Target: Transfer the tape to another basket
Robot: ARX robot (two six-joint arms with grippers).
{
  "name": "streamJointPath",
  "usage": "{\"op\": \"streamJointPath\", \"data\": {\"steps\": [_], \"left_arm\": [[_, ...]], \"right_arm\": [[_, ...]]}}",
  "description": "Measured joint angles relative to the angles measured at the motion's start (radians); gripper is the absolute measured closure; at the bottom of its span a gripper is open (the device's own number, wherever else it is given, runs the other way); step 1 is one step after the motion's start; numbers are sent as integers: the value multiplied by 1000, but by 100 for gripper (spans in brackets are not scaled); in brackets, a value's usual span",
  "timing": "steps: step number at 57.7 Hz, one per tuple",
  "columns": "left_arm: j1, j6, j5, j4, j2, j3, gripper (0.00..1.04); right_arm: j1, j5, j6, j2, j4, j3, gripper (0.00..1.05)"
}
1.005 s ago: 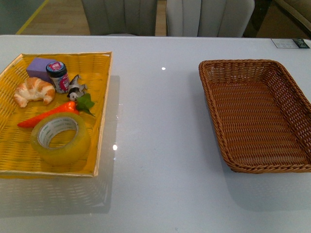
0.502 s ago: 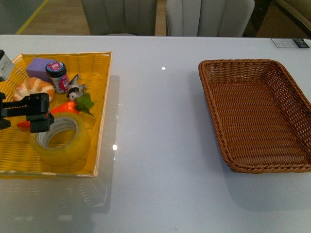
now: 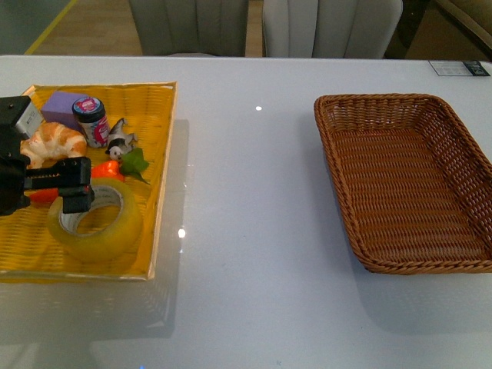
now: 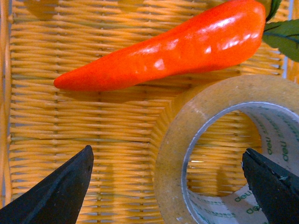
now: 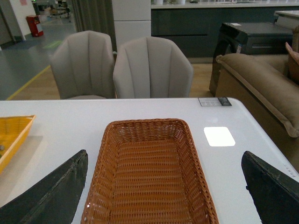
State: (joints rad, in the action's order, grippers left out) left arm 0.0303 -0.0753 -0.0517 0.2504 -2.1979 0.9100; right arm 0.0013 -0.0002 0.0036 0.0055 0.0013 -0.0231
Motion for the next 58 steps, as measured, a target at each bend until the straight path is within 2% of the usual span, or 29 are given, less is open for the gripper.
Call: {"op": "streamJointPath", "data": {"steps": [3, 30, 48, 58], "left_arm": [[1, 0, 0, -13, -11, 6, 14], [-17, -53, -12, -49, -10, 8, 88], [-14, -109, -71, -68, 229, -51, 90], [-77, -147, -75, -133, 391, -50, 90]], "right_arm": [[0, 0, 0, 0, 0, 0, 9], [0, 0, 0, 0, 0, 0, 9], [0, 0, 0, 0, 0, 0, 9], [0, 0, 0, 0, 0, 0, 9]]}}
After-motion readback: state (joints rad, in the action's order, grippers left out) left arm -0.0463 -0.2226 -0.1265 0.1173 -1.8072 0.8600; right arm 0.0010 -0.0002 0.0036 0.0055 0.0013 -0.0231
